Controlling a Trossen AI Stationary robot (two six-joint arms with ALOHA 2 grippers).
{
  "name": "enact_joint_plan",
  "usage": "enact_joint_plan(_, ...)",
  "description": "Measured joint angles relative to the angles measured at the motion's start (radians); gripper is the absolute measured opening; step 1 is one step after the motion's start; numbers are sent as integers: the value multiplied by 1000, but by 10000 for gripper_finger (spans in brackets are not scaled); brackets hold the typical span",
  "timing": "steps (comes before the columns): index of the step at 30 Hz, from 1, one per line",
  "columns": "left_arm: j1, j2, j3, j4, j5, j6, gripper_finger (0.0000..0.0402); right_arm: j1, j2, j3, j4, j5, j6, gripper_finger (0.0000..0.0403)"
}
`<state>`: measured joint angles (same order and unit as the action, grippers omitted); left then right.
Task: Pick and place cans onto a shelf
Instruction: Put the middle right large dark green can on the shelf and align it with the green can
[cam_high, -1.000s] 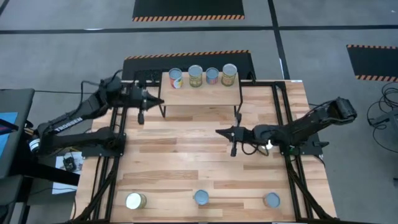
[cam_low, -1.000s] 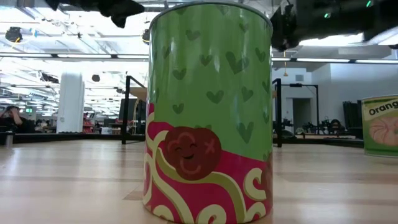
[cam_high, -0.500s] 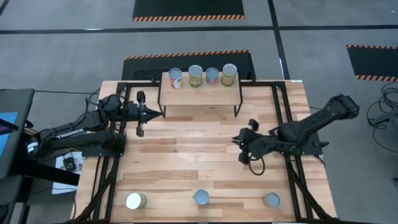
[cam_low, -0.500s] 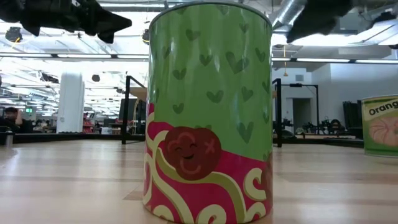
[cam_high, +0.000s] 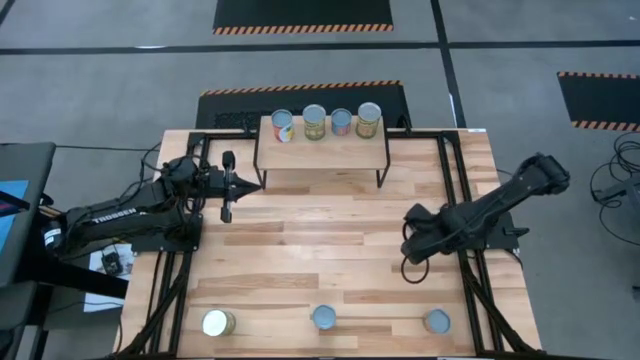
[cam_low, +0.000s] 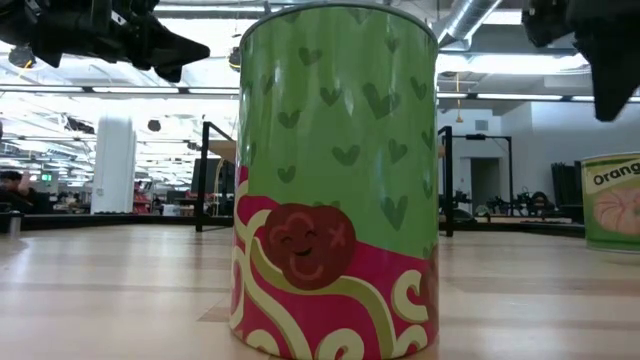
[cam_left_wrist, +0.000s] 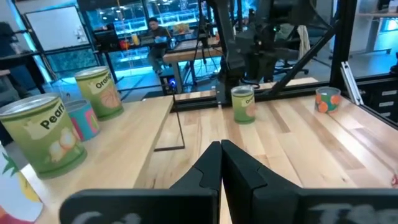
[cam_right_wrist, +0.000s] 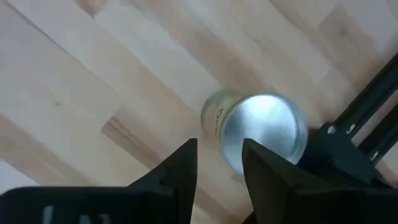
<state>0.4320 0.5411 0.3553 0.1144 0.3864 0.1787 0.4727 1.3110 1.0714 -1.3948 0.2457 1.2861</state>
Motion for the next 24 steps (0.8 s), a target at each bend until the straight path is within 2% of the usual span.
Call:
enact_joint_plan(3,0,0,0,-11,4,0,0,-27,42,1,1,-34,-4,159)
enact_joint_plan(10,0,0,0,-12,6,0,0,-106,104,-1,-11,-43,-69,156)
enact_joint_plan(15,0,0,0,-30,6,0,0,-154,84,-35,6,-63,-102,151)
enact_joint_plan(24,0,0,0,-33,6,0,0,-161,43,-120,106,-90,-74,146)
